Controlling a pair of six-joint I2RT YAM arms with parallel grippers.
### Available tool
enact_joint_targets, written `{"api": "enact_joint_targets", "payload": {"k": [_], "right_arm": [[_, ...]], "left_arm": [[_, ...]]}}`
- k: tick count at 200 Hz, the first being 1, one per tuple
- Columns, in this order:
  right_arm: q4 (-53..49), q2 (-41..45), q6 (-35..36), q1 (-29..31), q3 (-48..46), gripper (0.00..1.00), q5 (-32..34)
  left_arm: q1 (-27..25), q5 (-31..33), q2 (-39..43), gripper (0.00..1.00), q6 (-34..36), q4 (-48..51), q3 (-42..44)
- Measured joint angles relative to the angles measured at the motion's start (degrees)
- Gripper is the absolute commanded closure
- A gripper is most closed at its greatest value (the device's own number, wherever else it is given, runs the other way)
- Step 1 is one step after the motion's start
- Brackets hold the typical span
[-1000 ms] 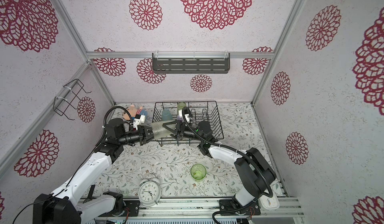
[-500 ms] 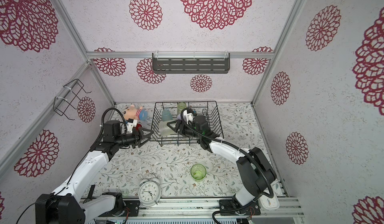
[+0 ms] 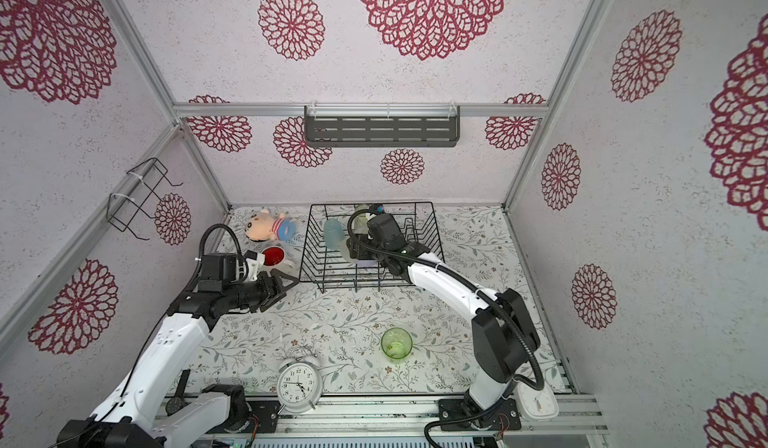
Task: Load the cups into the dish rack
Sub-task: 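Lower the frosted green cup upright into the rack with the right gripper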
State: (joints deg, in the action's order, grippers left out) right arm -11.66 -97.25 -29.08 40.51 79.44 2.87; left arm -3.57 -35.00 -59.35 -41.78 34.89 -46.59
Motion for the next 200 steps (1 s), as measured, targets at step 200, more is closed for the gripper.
{"api": "enact_joint_targets", "payload": {"k": [200], "right_arm": [[-24.9, -17.2, 7.6, 5.0, 17.7, 0.29, 16.9]], "left_arm": [[0.0, 1.3, 3.7, 0.25, 1.2, -0.8, 1.4]]}}
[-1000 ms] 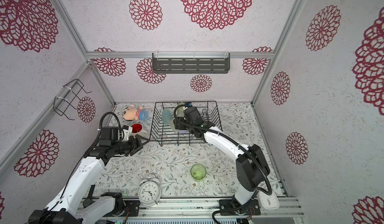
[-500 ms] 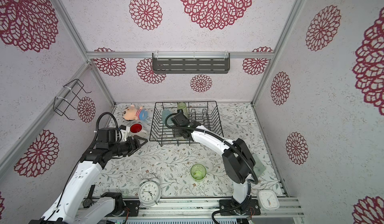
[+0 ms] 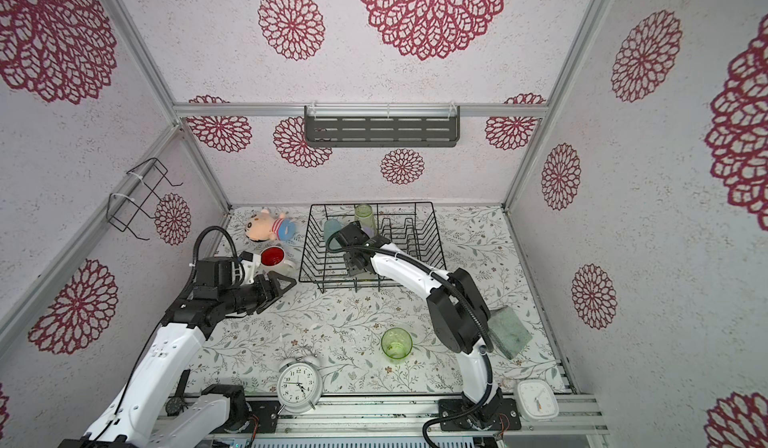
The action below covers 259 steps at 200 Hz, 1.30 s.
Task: Load the cups into the dish rack
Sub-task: 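Lower the frosted green cup upright into the rack with the right gripper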
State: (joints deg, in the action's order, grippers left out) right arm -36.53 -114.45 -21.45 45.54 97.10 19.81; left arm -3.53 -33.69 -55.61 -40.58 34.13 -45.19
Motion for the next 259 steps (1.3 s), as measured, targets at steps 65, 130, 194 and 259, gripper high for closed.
{"api": "enact_joint_targets", "payload": {"k": [65, 130, 194, 259], "right_arm": [[-3.5, -2.5, 1.1, -0.2, 2.4, 0.24, -2.1], [-4.3, -2.8, 2.0, -0.8, 2.5, 0.15, -3.6], [-4.2, -2.2, 2.2, -0.9, 2.3, 0.13, -4.1], [-1.0, 10.0, 2.5, -0.9, -3.7, 0.06, -5.1]], "left_arm": [[0.0, -0.1, 0.3, 0.25, -0.4, -0.4, 0.3], [0.0, -0.2, 0.6, 0.25, -0.8, -0.5, 0.8], [-1.0, -1.8, 0.7, 0.24, -1.2, -1.1, 1.0], [-10.1, 0.3, 1.1, 0.23, -0.8, -1.6, 0.5]]}}
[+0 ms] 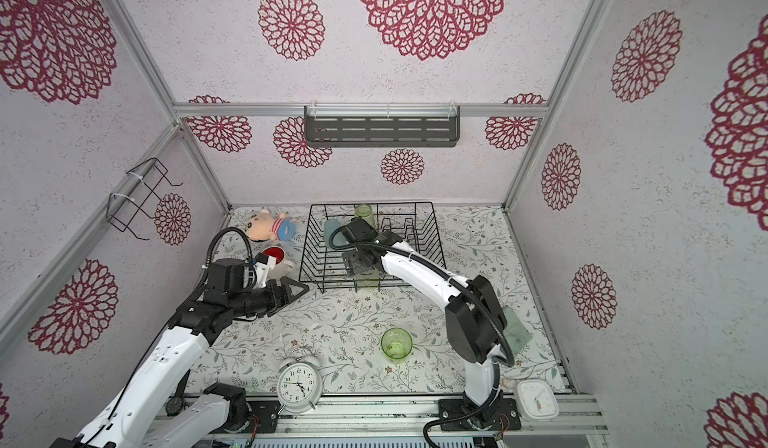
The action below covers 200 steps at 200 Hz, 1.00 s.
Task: Load the cups into the dish rack
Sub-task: 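Lower the frosted green cup upright into the rack with the right gripper, then open the right gripper and withdraw while the left reaches for the green glass cup, then grasp the clear green glass cup on the table with the left gripper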
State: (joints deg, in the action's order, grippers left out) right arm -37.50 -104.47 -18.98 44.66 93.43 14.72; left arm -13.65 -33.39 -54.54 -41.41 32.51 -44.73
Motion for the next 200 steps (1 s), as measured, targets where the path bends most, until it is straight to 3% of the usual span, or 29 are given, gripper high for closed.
{"api": "enact_joint_targets", "payload": {"k": [40, 69, 122, 169, 200], "right_arm": [[5.2, 12.5, 0.0, -0.9, -8.3, 0.01, 0.1], [12.4, 23.8, 1.0, -4.8, -19.1, 0.01, -1.8], [20.1, 45.2, -1.9, -25.0, -36.2, 0.01, -4.6], [18.7, 46.2, -8.9, -43.3, -37.8, 0.01, -10.4], [18.0, 45.1, -13.8, -47.7, -40.6, 0.01, -13.9]], "left_arm": [[-8.7, 3.9, -3.3, 0.22, 1.3, 1.2, -4.2], [-17.4, 7.7, -8.0, 0.21, 2.6, 4.0, -9.6], [-30.1, 12.1, -16.3, 0.21, 4.3, 7.2, -14.5], [-35.0, 12.9, -24.9, 0.22, 4.7, 7.6, -15.4], [-39.6, 12.9, -30.8, 0.21, 4.2, 9.5, -18.7]]}}
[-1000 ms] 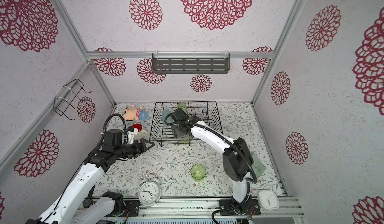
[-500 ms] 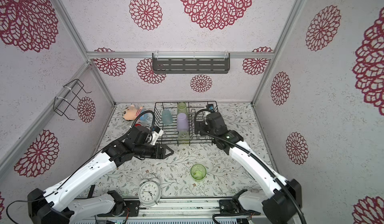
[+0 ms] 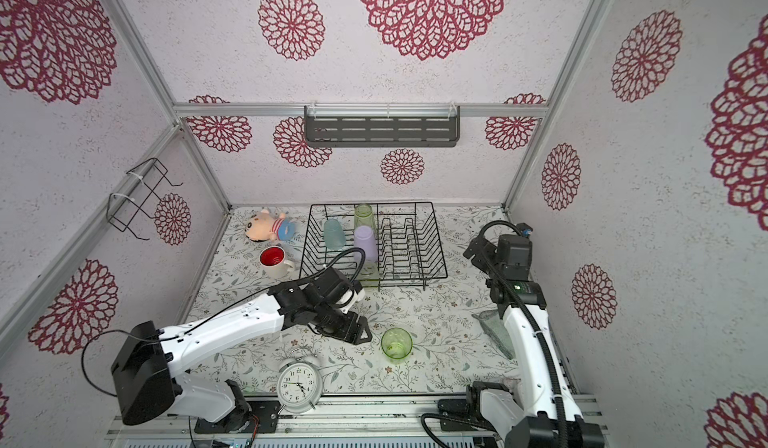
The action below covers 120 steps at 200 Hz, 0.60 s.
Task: Load the cups into the dish rack
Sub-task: 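Grasp the clear green glass cup on the table with the left gripper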
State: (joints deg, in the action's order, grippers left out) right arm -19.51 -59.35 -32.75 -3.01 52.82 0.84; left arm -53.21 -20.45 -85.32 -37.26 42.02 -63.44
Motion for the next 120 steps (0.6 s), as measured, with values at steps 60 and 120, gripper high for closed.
{"api": "enact_joint_targets", "payload": {"k": [60, 120], "right_arm": [[1.6, 0.0, -3.8, 0.0, -1.8, 0.01, -4.4], [3.5, 1.5, -4.9, 0.0, -3.8, 0.01, -5.9]], "left_arm": [[-6.1, 2.4, -8.1, 0.19, 0.6, 2.4, -8.7], [-6.9, 3.6, -14.2, 0.21, -0.2, 2.3, -10.3]]}}
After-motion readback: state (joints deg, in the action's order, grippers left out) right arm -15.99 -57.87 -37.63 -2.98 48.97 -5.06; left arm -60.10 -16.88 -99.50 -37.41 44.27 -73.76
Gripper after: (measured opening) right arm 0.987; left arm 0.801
